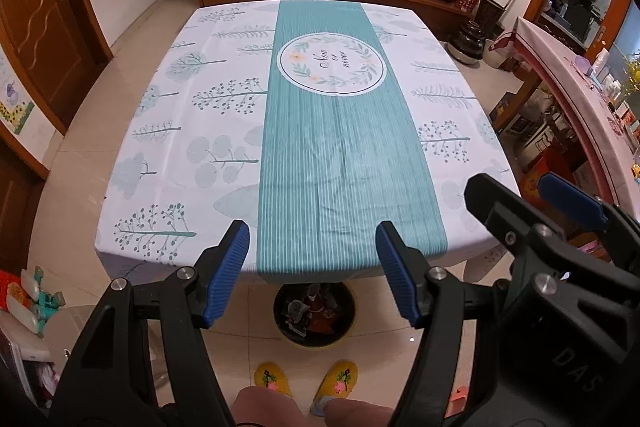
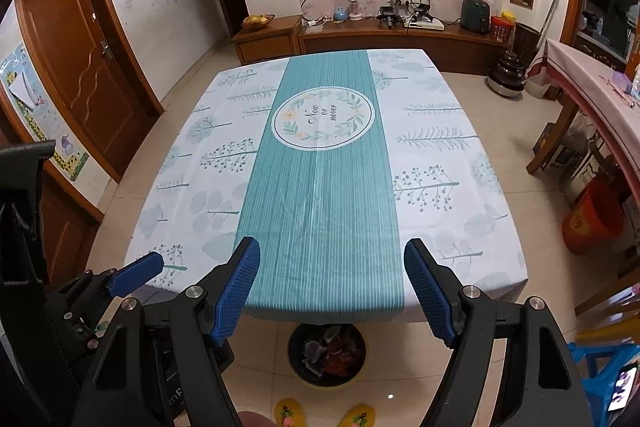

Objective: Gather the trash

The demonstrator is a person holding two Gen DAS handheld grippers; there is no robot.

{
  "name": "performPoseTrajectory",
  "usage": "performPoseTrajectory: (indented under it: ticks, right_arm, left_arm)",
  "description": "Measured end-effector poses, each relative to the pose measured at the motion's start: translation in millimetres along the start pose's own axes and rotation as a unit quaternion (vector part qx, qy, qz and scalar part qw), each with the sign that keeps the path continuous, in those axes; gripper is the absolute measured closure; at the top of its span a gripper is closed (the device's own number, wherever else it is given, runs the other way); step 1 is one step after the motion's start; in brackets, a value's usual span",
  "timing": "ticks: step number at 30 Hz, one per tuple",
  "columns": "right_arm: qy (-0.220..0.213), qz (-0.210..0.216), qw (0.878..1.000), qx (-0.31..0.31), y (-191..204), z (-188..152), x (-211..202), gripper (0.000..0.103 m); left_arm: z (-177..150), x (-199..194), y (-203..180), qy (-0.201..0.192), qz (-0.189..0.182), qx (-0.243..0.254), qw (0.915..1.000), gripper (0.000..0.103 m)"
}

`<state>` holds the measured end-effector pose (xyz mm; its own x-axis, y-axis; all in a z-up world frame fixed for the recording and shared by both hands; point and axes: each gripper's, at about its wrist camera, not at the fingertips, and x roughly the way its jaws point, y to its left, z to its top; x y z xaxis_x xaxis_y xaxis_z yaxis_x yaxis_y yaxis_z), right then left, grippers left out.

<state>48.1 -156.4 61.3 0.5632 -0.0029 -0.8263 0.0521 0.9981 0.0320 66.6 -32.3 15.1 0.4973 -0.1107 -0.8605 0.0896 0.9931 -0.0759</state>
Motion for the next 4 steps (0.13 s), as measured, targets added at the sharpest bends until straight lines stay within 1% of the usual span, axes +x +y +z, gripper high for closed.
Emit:
performPoseTrajectory:
  ticks: [4]
  right_arm:
    - [0.001,-0.004,1.0,-0.004,1.2,1.7,3.2,0.027]
  left_arm:
    - [0.9,2.6,0.9,0.0,0.01,-0.003,0.9999,0.04]
